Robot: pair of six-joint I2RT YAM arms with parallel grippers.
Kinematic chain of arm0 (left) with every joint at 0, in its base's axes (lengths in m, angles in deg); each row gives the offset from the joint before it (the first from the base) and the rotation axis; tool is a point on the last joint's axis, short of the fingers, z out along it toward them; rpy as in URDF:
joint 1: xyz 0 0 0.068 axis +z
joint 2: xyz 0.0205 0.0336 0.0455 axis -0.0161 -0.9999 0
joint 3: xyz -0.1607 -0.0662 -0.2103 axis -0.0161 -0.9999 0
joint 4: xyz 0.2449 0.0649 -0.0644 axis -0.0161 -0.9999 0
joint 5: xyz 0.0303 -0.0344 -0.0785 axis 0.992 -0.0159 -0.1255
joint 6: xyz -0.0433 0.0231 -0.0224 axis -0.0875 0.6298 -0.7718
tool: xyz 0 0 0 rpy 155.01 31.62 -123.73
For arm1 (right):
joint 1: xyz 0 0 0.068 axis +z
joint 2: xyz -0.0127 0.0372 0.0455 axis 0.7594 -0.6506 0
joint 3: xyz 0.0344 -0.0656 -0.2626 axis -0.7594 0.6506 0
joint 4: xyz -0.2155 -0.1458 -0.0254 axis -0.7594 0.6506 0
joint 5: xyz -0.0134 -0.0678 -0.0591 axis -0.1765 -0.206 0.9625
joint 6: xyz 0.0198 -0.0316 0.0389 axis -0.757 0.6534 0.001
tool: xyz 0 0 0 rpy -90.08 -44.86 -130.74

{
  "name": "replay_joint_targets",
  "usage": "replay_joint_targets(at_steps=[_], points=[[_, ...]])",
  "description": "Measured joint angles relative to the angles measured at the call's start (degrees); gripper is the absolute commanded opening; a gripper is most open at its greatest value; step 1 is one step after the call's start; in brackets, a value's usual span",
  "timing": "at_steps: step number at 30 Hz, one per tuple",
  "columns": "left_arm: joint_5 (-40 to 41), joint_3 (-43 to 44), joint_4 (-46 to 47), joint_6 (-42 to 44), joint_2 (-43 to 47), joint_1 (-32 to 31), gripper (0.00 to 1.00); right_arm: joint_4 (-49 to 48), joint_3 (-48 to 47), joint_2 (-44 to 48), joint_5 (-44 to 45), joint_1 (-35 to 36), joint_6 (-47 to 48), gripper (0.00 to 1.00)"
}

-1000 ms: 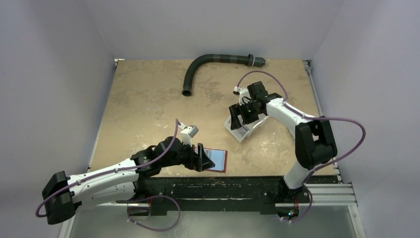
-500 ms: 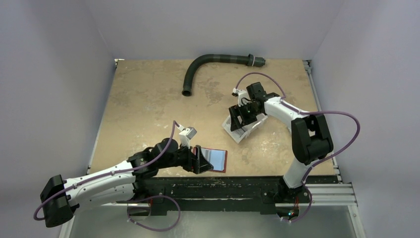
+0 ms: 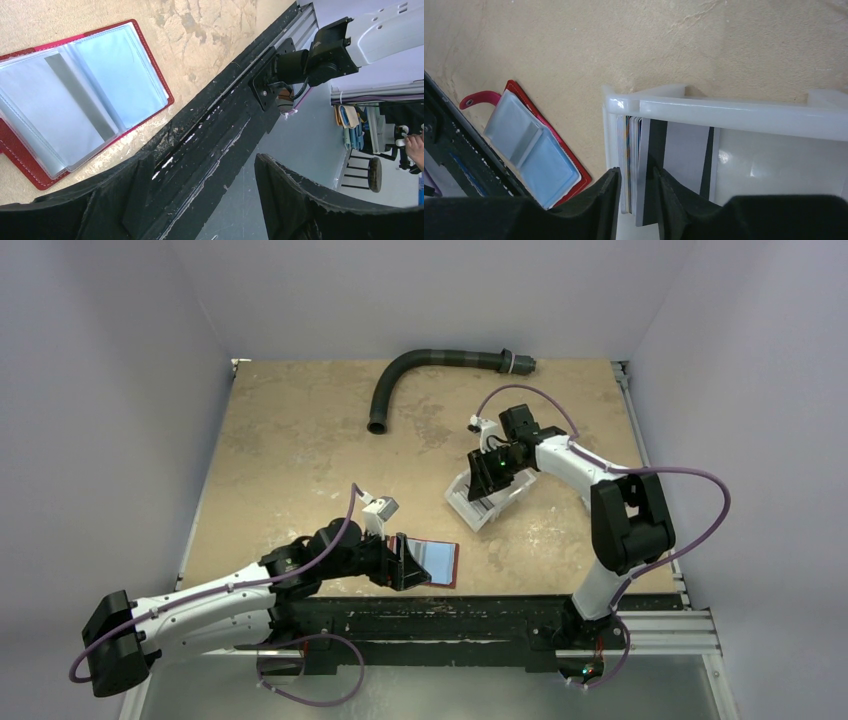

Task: Put the credit cards into the card holder
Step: Pick up the credit card from the storage box.

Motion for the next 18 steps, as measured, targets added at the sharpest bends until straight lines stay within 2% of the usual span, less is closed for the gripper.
replay_joint_targets(at_steps=[7,11,18], points=[[0.02,0.0,0.0,0.0,-0.15,0.0,0.79,-0.44,0.2,0.0,0.13,-0.02,-0.33,0.15],[0.04,0.0,0.02,0.0,-0.35,0.0,0.79,-1.44,1.42,0.87,2.29,-0.02,-0.85,0.0],[0.04,0.0,0.11,-0.09,-1.36,0.0,0.79,-3.43,3.32,4.5,7.13,-0.02,-2.23,0.0]])
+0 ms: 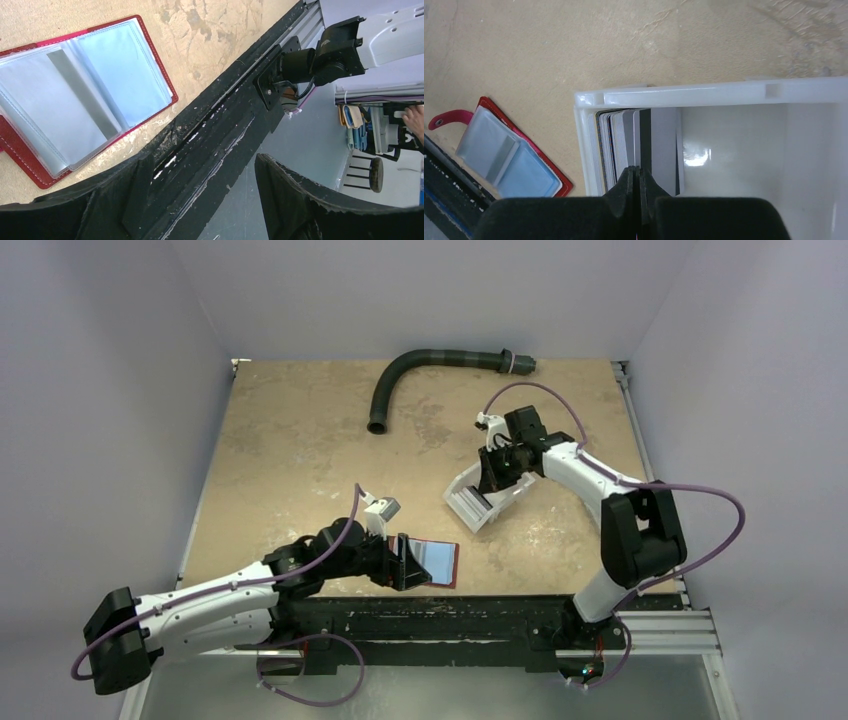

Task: Put the credit cards into the card holder
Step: Pick up the credit card from the storage box.

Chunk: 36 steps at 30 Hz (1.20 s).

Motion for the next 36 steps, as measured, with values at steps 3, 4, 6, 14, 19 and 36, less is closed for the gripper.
replay_joint_targets(at_steps=[3,4,6,14,19,36], points=[[0.0,0.0,0.46,-0.15,-0.26,0.0,0.79,-0.76,0.02,1.42,1.4,0.0,-0.46,0.0],[0.0,0.0,0.7,-0.2,-0.33,0.0,0.79,-1.03,0.02,1.88,1.68,0.0,-0.66,0.0],[0.0,0.0,1.2,-0.33,-0.55,0.0,0.79,-1.38,0.02,2.84,2.69,0.0,-0.85,0.0],[-0.04,-0.96,3.69,-1.27,-1.55,0.0,0.79,-3.69,1.57,3.87,5.97,0.0,-2.51,0.01],[-0.04,-0.96,4.72,-1.46,-2.05,0.0,0.79,-4.04,2.58,3.87,7.37,0.0,-3.8,0.53],[-1.16,-2.19,14.97,-3.5,-13.11,2.4,0.74,-3.89,2.54,-3.52,-5.51,0.0,-3.61,0.8]])
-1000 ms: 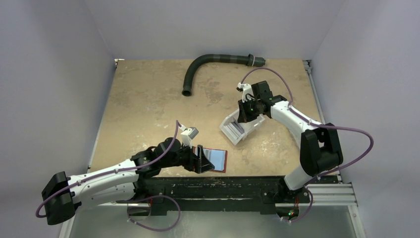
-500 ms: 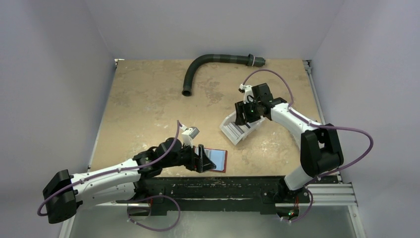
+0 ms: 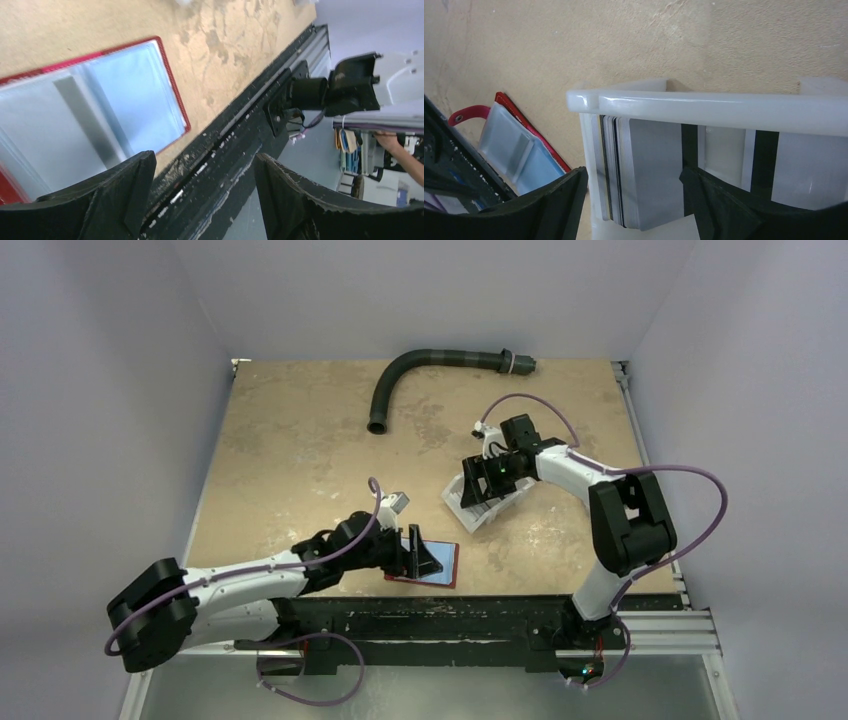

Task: Put the credit cards into the card holder
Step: Pick up the credit card from the storage box.

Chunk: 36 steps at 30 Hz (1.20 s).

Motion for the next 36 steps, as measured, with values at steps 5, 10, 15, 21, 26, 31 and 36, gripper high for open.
replay_joint_targets(at_steps=[5,10,15,21,26,31,36], points=[[-1.31,1.68,5.11,-1.4,-8.13,4.55,0.63,-0.48,0.02,-0.57,-2.23,-0.09,0.02,0.72],[-0.98,8.0,8.15,-1.18,-17.14,6.08,0.53,-0.66,0.02,-0.57,-3.91,-0.09,0.26,0.68],[1.7,13.31,9.29,0.37,-23.52,6.36,0.41,-0.66,0.02,-0.57,-4.92,-0.09,0.37,0.67],[3.63,17.77,9.42,2.03,-32.2,6.95,0.28,-0.68,0.0,-0.59,-5.46,-0.09,0.46,0.62],[3.67,18.67,10.29,2.12,-37.75,7.34,0.24,-0.68,0.02,-0.59,-5.49,-0.09,0.63,0.52],[2.38,20.22,13.07,1.92,-41.33,7.37,0.22,-0.76,0.02,-0.59,-5.6,-0.11,0.76,0.37],[0.74,21.59,14.36,1.64,-43.21,7.37,0.22,-1.6,0.02,-0.57,-5.66,-0.39,0.55,0.27]])
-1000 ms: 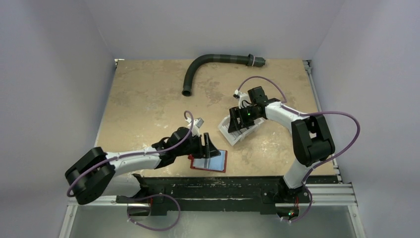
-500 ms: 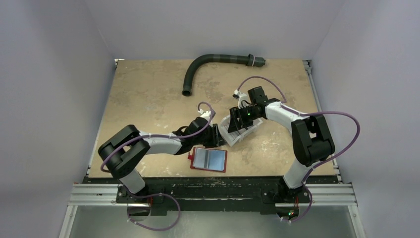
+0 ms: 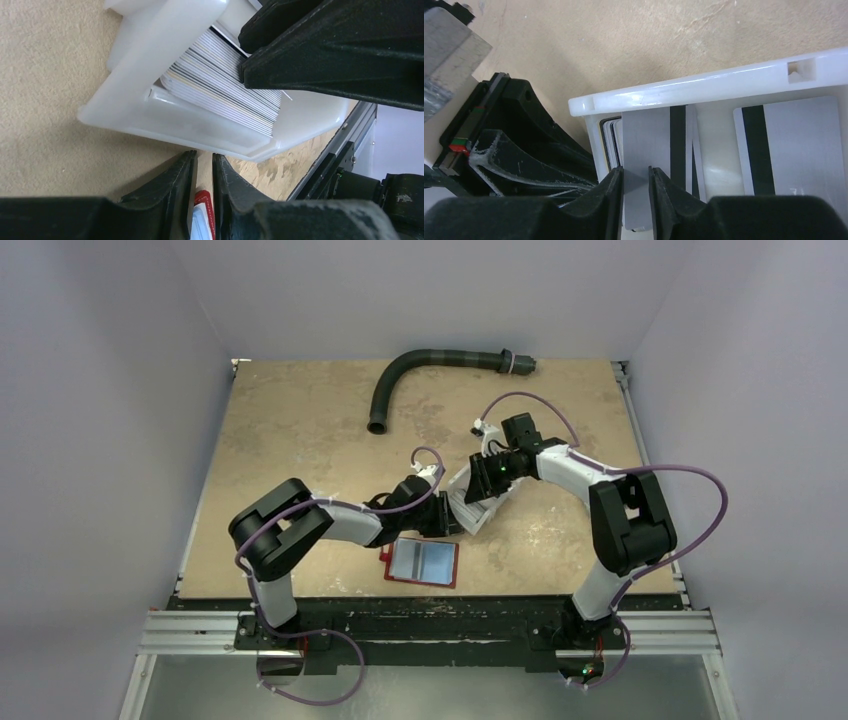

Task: Put the credit cards into the card holder
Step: Pick up the credit card from the storage box.

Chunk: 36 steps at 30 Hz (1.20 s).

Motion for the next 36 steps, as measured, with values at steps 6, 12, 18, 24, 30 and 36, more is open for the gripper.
replay_joint_targets(at_steps=[6,12,18,24,30,36], points=[[-0.83,0.72,0.48,0.0,-0.87,0.0,0.22,-0.46,0.0,1.11,0.94,0.02,-0.59,0.14],[-1.49,2.03,0.9,-0.02,-2.16,0.0,0.21,-0.26,0.0,4.35,5.99,0.07,-0.79,0.0],[-1.6,3.32,1.49,-0.04,-3.48,0.0,0.21,-0.17,0.0,5.92,11.52,0.07,-1.07,0.0],[-1.6,4.68,1.88,-0.22,-4.66,0.0,0.21,-0.33,0.0,9.03,15.32,0.79,-1.27,0.0],[-1.57,6.93,1.22,-0.2,-5.84,0.0,0.28,-0.26,0.0,13.05,23.87,3.76,-2.23,0.0],[-1.57,6.62,0.13,-0.15,-4.83,0.0,0.41,1.57,-1.25,20.9,33.94,4.13,-4.5,0.0]])
